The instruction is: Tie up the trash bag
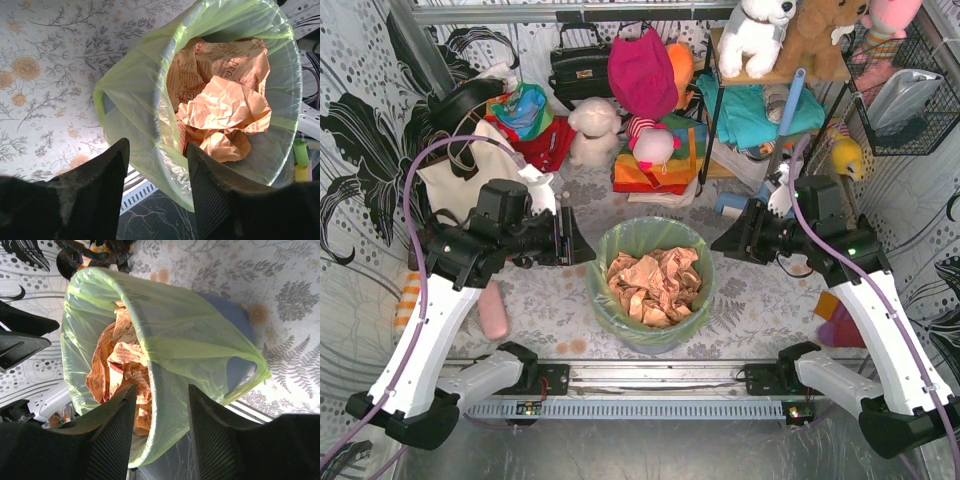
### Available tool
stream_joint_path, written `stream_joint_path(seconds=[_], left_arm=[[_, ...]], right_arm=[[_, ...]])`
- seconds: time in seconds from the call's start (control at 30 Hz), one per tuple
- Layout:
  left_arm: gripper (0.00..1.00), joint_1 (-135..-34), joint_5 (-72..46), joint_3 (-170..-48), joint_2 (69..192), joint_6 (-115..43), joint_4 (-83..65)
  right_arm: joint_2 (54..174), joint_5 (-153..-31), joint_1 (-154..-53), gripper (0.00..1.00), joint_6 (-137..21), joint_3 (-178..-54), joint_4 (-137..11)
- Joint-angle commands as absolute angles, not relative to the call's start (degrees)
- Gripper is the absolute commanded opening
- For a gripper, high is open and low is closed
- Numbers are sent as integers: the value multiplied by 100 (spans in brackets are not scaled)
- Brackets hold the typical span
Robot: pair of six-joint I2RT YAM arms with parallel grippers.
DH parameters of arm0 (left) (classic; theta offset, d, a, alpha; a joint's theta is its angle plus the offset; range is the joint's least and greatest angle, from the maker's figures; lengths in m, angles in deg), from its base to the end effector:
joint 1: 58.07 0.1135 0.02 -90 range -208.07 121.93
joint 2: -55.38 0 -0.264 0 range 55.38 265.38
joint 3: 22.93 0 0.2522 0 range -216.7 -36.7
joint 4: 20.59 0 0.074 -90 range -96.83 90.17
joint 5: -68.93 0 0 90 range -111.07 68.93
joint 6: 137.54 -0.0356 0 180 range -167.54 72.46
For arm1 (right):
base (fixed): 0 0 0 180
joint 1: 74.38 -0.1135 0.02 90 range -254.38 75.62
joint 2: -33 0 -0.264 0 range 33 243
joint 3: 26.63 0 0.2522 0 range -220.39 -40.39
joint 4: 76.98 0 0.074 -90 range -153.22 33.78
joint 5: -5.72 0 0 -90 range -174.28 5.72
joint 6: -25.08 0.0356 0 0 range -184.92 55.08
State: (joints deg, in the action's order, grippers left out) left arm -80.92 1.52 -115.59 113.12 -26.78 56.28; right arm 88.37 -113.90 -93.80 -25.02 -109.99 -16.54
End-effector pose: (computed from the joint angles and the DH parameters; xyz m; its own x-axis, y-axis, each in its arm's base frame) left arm 0.1471 -0.0768 0.4097 -0.7964 -0.0195 -0.6044 0.3631 0.7839 -0.5037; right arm 0.1651 0.0769 0.3928 -0.8259 0.3001 -0.4773 -0.1989 0.6370 0.7447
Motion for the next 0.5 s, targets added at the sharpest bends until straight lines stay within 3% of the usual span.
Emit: stream_joint_path(seconds=[0.0,0.23,0.47], left_arm=[[56,-8142,436,-11490,11204,-2622,5711],[43,-8261,618,-11285,11152,-2645,5734],[41,-8293,617,-11097,11128,-2657,5679]], right_arm=[[8826,-11530,-9676,44,-2239,-10934,-1816],[8972,-11406,-10126,39,-2295,-10921,-1569],[8960,-11372,-10230,33,-2271,-10805,-1452]])
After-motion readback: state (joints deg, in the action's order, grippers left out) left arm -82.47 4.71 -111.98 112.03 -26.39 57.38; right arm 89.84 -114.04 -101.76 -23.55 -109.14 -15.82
